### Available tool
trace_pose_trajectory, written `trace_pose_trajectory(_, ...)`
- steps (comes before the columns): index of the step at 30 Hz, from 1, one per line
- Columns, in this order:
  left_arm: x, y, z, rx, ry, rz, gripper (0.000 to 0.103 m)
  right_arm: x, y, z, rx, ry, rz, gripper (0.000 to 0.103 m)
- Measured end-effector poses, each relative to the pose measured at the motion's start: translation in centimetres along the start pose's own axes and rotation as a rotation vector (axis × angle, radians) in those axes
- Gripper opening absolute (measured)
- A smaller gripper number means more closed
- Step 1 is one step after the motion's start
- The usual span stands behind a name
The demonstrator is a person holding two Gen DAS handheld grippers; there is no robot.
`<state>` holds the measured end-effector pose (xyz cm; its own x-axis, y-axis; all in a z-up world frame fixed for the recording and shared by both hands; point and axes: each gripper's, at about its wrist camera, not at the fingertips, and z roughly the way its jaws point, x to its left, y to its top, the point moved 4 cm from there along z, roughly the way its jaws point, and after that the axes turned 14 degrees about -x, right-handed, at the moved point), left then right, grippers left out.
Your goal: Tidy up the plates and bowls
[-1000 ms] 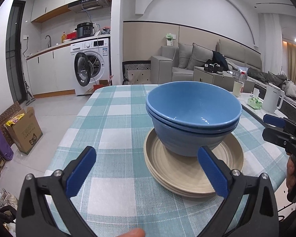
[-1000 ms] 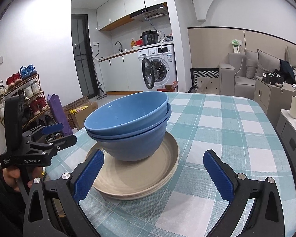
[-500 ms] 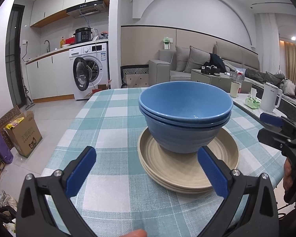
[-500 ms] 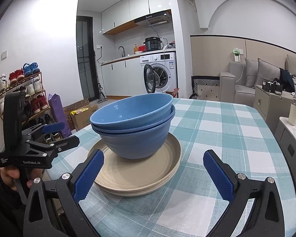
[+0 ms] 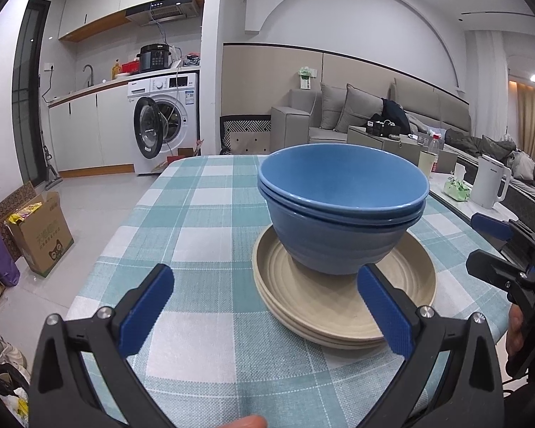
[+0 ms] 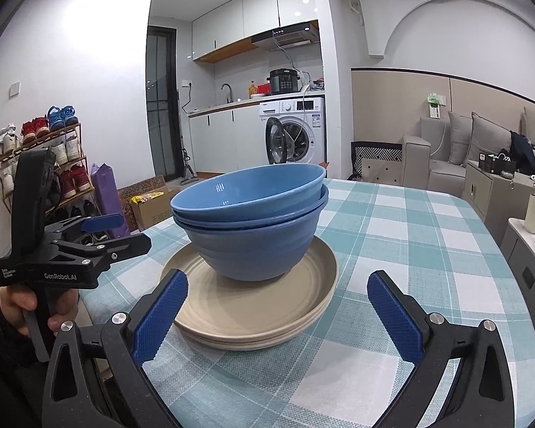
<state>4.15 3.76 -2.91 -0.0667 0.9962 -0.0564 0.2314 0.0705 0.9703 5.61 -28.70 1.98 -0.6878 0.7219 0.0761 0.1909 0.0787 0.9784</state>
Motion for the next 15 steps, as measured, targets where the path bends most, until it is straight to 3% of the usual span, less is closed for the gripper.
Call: trace_pose_trajectory(15,0.01,-0.34,0.11,0.002,0.002,0.005,0.103,0.25,-0.38,0.4,0.007,0.012,0.003,0.102)
